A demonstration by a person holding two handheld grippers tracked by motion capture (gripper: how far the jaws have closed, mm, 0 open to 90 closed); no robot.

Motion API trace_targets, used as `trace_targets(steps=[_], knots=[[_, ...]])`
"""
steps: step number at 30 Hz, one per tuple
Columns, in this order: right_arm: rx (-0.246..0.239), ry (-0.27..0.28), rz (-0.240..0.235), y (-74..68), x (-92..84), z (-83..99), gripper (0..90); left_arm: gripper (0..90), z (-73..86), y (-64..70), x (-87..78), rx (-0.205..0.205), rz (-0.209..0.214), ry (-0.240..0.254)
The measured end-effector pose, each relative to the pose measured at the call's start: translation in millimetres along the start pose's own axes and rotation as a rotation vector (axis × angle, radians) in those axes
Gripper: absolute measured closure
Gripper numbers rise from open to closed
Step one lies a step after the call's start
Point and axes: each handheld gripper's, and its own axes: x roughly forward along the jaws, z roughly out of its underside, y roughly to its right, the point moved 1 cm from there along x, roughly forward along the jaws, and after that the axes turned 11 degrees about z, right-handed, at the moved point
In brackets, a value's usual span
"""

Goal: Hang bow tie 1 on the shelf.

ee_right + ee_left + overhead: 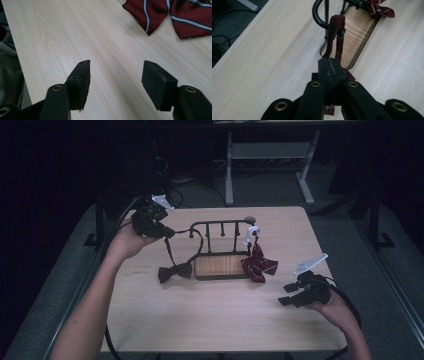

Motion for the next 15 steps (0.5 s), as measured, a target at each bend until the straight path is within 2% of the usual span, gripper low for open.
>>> trace_targets(steps=[15], knots=[[-0.001, 0.000, -0.003, -0.2, -0.7, -0.2, 39.7, 89.8, 1.4, -14.6, 5.7, -0.049, -0.036, -0.016]])
